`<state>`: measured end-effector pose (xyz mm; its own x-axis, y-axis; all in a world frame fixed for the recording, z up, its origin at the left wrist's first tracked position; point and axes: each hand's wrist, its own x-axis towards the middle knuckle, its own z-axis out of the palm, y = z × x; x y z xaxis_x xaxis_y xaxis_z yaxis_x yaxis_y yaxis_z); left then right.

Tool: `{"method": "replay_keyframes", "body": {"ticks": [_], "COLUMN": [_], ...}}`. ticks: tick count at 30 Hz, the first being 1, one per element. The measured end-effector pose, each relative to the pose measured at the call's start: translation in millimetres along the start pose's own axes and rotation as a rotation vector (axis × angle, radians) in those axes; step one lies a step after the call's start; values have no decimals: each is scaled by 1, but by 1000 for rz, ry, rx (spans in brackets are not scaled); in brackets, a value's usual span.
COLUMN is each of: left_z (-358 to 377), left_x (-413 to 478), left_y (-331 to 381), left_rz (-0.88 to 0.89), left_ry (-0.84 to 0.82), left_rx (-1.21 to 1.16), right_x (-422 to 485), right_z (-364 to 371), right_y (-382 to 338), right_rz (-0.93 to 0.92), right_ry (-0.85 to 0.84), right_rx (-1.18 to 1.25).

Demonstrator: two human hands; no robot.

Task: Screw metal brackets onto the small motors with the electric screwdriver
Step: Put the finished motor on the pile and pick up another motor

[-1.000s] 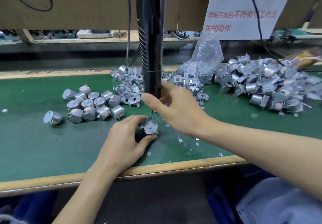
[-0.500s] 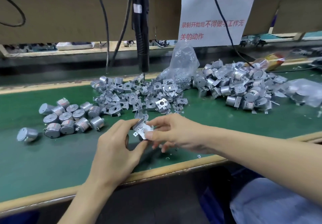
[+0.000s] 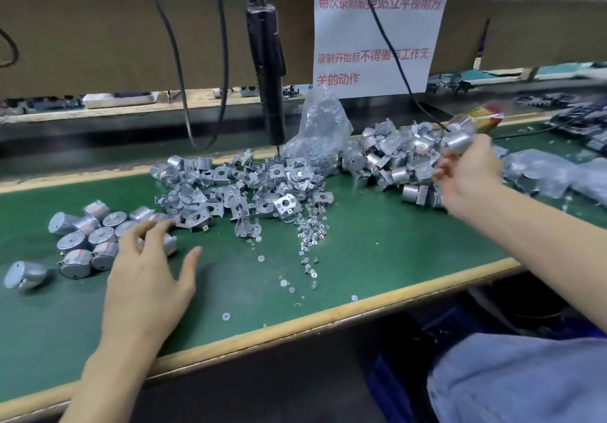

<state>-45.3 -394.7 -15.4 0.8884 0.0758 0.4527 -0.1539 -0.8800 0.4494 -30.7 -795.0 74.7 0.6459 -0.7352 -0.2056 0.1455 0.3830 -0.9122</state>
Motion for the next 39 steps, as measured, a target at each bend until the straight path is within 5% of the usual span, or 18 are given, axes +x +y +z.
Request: {"method": "replay_keyframes", "body": {"ticks": [3,8,12,14,17,20,23,29,39], "left_z": [3,8,8,8,8,7,7,8,7], "left_x": [1,5,6,5,4,3,2,-2,-3], "left_y": [-6,-6,-4,-4,-3,-3,-5,-2,7], "left_rz": [-38,-55,-85,-89,-64,-52,-55,31,172], "left_ry": [-48,-115,-137,-131,-127,-103,-71,-36,-76], "left_rx": [34,107,116,109,103,94,71,28,-204], "right_x": [30,45,19,-6,-52,-97,-127,-153,-151], "right_z": [-23,-38,-14,3,27,49,71,112,142], "right_y": [-13,-10,1,13,38,64,80,77,83], "right_rz": [41,124,-38,-245,-441,-450,-370,-230,-288], "right_ry": [185,260,217,62,-395,-789,-1012,-1183,-1099], "right_rx": [99,106,-103,-288,-485,-619,-614,-429,-470]}}
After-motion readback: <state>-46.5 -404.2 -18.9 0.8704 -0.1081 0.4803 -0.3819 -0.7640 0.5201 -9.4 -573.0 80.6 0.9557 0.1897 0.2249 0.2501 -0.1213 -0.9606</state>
